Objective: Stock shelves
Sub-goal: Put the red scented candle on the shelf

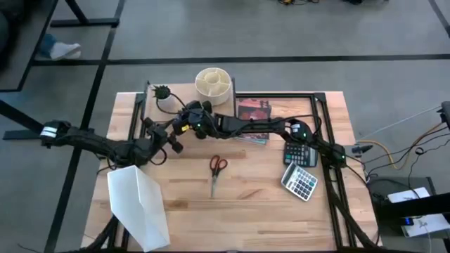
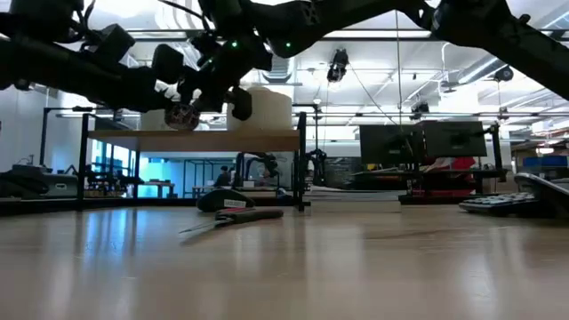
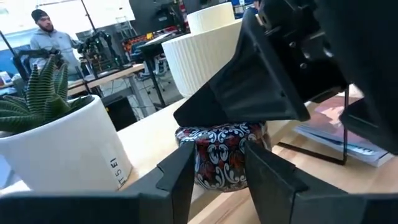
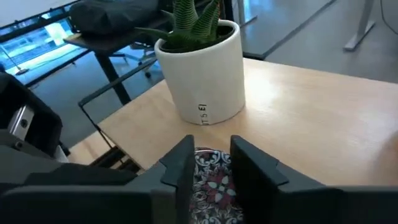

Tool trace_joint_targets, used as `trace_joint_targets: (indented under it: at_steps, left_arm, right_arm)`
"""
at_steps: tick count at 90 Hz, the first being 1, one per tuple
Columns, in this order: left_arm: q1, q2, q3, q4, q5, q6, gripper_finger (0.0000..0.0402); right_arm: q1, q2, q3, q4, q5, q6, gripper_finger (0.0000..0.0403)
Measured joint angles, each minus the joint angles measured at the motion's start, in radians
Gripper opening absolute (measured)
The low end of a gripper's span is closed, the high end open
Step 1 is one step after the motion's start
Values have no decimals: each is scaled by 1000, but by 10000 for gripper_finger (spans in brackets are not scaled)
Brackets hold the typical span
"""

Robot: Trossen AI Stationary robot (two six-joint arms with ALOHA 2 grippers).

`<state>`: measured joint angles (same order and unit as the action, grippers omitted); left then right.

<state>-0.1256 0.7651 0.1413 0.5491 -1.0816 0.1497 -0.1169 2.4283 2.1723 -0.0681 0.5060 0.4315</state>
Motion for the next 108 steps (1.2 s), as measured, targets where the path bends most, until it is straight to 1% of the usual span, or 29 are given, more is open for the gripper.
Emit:
trace_joint_targets:
  at_steps: [24,43,68,89,108]
  left_arm:
    - [4,1,-2,-8,-5,23,115]
    - [4,1,-3,-10,-12,28,116]
    - [4,2,-4,-26,-13,29,124]
    - [12,2,-5,-26,-12,26,115]
    - [12,2,-5,-26,-12,25,112]
  right_arm:
    - [2,-4,0,-10,5,-56,146]
    - [2,-8,0,-13,11,-84,166]
    - [1,-16,-2,-20,8,-164,159]
    - [0,-27,-3,-39,7,-223,149]
    - [-1,-37,-3,-37,9,-320,158]
